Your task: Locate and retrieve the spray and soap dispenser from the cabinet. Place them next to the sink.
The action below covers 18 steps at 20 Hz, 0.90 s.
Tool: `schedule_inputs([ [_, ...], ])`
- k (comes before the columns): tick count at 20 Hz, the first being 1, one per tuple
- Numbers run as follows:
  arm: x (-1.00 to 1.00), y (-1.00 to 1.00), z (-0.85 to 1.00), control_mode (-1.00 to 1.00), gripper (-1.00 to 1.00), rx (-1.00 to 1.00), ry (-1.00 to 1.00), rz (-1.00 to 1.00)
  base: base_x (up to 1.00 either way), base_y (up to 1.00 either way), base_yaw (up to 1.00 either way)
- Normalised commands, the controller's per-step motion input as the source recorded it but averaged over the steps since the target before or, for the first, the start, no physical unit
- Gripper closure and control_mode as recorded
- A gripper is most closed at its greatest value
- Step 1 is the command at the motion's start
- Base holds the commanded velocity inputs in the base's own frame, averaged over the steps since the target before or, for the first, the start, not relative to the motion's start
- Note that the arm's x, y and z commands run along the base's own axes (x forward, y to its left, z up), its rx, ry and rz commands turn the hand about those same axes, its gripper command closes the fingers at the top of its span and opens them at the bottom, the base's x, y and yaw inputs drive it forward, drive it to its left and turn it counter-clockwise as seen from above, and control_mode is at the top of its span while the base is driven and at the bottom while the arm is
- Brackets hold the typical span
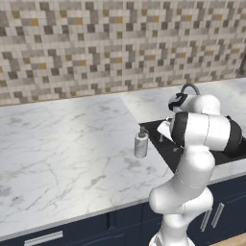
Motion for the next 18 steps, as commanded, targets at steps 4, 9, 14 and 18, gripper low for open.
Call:
schedule_inputs([
  [4,-0.39,-0.01,0.28,-1.00,-1.00,-0.09,-0.14,0.34,0.00,0.00,0.00],
  [9,-0.23,0.10,0.26,-1.00,-1.00,-0.11,-0.19,0.20,0.00,0.00,0.00],
  [14,-0.16,0.20,0.68,-1.00,-1.00,-0.17,-0.28,0.24,0.00,0.00,0.00],
  [18,-0.25,0.24,0.72,-1.00,-1.00,-0.18,-0.23,0.24,0.00,0.00,0.00],
])
